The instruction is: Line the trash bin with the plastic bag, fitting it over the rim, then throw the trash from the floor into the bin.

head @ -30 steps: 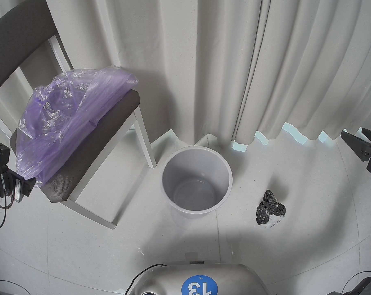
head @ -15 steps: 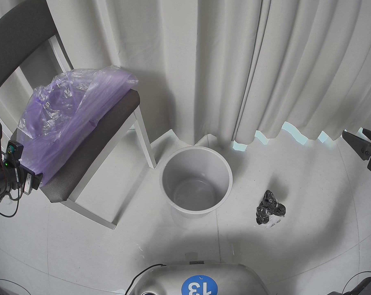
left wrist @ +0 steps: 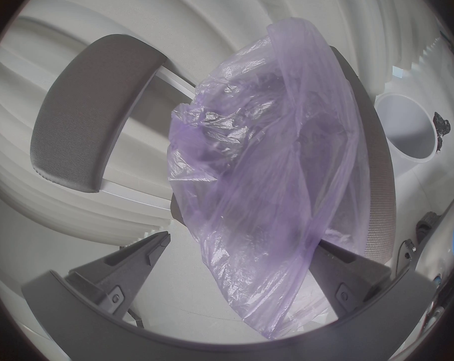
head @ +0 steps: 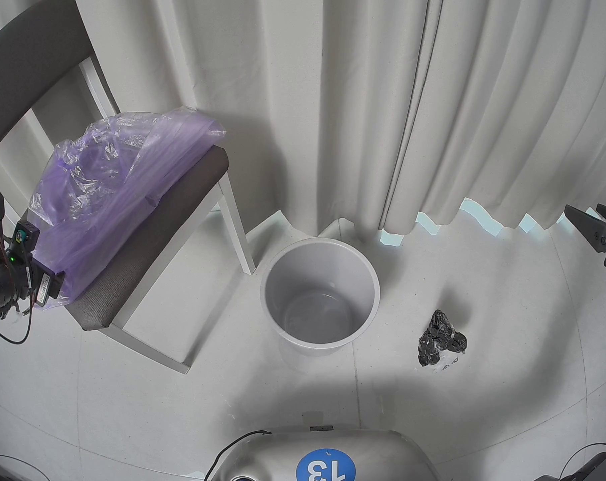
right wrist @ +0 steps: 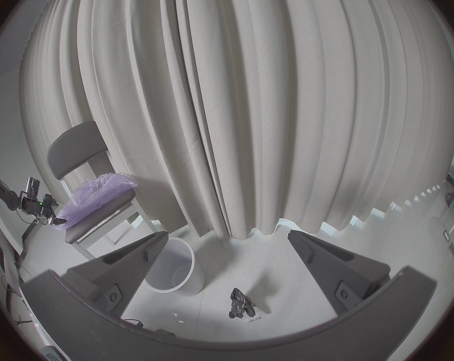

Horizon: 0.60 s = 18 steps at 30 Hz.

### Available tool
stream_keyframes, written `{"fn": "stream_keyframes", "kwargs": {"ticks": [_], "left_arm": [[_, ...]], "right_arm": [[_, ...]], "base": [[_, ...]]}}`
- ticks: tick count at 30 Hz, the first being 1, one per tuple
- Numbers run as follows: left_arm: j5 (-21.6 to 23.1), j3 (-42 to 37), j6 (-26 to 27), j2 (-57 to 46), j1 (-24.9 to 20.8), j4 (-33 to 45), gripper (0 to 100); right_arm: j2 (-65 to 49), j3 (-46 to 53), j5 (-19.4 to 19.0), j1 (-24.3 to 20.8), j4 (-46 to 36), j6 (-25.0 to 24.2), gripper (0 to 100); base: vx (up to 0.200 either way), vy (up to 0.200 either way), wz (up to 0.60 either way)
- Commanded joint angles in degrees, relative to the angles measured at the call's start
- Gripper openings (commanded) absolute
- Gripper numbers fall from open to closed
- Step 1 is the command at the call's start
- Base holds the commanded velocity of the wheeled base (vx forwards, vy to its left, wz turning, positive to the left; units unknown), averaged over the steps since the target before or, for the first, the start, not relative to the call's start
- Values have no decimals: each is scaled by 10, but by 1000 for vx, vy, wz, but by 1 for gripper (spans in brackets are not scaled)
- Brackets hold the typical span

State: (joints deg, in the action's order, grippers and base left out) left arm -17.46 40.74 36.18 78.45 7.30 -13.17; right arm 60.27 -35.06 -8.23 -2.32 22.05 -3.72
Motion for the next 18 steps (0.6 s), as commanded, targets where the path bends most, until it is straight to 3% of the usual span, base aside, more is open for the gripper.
{"fn": "stream_keyframes", "kwargs": {"ticks": [1,18], "left_arm": [[-2,0,3,-2,1,-2,100],[-21,1,32,-9,1,-47,100]], "right_arm": [[-1,-1,-1,0,0,-2,100],[0,4,-1,-1,24,-5,100]], "base": [[0,0,0],[0,0,0]]}}
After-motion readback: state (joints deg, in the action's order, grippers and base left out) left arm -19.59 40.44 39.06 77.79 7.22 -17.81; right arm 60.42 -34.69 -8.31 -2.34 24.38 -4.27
